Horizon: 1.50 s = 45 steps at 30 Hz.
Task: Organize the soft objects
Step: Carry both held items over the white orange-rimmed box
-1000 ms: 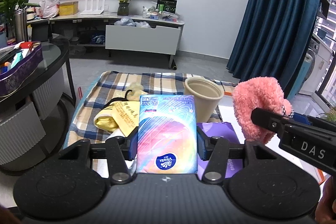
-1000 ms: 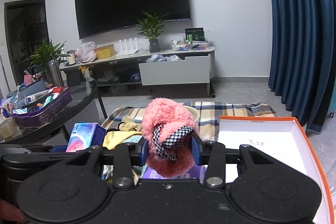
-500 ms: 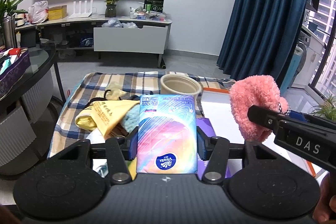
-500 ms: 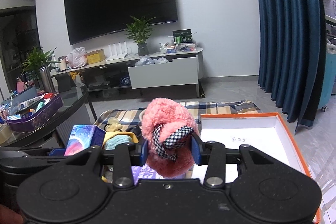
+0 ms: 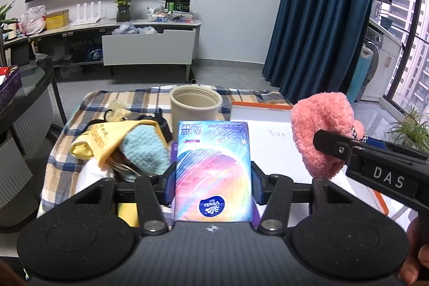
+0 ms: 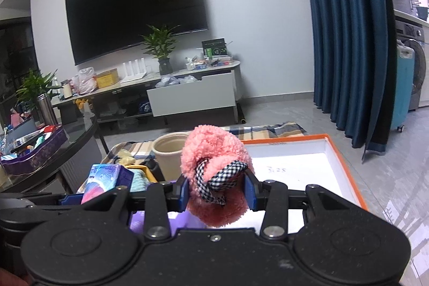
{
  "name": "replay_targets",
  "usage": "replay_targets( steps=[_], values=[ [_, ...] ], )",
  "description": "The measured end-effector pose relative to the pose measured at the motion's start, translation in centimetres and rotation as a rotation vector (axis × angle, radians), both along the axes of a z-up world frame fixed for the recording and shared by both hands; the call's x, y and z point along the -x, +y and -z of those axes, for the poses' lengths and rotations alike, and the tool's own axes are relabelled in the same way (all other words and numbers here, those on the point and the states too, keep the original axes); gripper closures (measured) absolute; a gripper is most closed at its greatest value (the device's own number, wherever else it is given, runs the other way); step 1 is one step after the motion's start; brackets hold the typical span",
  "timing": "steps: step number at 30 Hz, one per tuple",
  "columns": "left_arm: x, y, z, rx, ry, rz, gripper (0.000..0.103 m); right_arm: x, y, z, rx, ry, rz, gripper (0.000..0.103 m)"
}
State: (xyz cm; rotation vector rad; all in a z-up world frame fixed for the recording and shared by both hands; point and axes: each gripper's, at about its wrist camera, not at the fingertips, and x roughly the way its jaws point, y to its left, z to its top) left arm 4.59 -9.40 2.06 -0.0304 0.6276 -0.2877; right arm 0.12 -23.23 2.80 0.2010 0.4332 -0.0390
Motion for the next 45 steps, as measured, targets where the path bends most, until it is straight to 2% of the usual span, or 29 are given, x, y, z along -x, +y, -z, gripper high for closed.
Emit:
replay_targets(
  steps=[25, 45],
  values=[
    [0.5, -6.2, 1.6, -0.039, 0.023, 0.137, 0.05, 2.5, -6.1, 1.9, -0.039, 0.026, 0.134, 0.054],
    [-2.1, -9.6, 2.8, -0.05, 0.059, 0.186, 0.05, -0.3, -9.5, 3.0, -0.043, 0.064, 0.182, 0.053]
  ],
)
